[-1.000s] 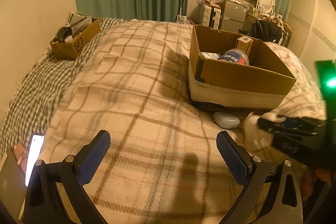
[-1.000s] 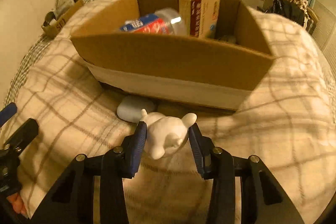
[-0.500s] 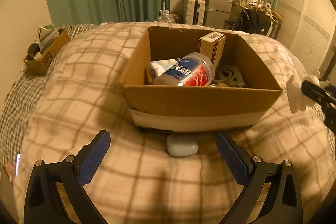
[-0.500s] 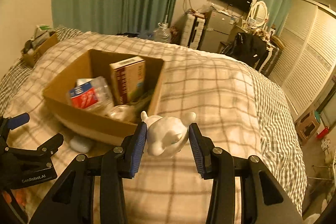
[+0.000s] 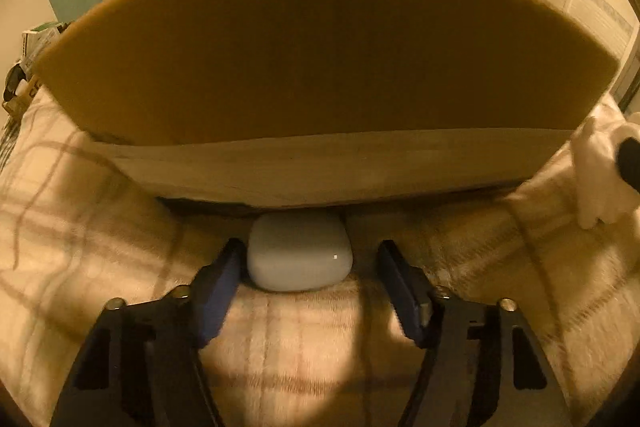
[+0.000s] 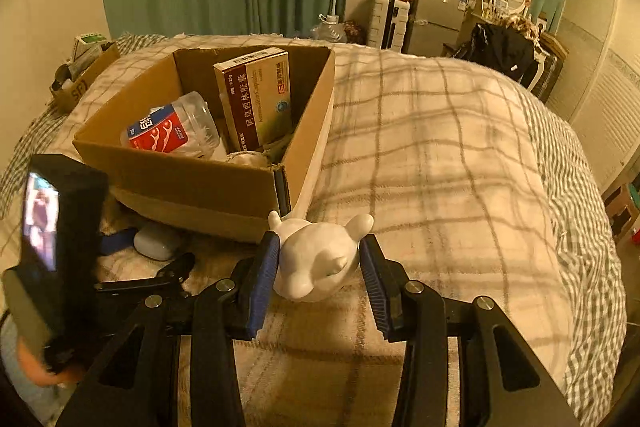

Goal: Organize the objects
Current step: 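Grasp the white plush toy with the right tool while the left tool grasps the earbud case, then carry the earbud case and plush toy into the box and release them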

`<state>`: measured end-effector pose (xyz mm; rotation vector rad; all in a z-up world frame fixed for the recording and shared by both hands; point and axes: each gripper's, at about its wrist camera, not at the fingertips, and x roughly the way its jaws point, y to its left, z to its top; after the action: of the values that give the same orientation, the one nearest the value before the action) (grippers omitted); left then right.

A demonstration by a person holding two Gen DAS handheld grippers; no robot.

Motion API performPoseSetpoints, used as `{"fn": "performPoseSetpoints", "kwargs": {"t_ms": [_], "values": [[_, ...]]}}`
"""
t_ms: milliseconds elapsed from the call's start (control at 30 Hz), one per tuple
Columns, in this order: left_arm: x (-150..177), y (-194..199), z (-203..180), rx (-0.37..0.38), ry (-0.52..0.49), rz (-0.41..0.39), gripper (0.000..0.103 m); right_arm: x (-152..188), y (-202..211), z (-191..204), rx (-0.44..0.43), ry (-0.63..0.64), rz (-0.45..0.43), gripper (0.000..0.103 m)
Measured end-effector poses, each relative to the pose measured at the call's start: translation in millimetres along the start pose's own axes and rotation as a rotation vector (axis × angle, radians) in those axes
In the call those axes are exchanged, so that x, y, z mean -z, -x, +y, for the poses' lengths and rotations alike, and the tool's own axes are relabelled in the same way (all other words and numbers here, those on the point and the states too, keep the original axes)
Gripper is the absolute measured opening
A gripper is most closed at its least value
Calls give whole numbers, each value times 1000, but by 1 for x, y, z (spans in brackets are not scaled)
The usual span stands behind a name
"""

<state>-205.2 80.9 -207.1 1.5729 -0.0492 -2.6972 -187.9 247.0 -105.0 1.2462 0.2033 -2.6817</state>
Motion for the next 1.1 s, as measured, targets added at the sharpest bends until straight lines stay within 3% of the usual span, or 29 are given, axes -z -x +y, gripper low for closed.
{"fn": "performPoseSetpoints", "kwargs": {"t_ms": [33, 233, 733, 900, 1100], "values": [[-1, -1, 0, -1, 1, -2, 51, 0, 0, -1, -2, -3, 0, 41], [5, 10, 4, 27, 7, -15, 51, 1, -1, 4, 13, -3, -3, 41], [39, 101, 18, 77, 7, -139, 51, 13, 43, 21, 37, 5, -60, 41], [36, 129, 35, 81, 13, -200, 51, 14, 72, 25, 18, 0, -92, 41], [10, 182, 43, 99, 34, -309, 51, -7, 123, 31, 28, 18, -190, 41]]}}
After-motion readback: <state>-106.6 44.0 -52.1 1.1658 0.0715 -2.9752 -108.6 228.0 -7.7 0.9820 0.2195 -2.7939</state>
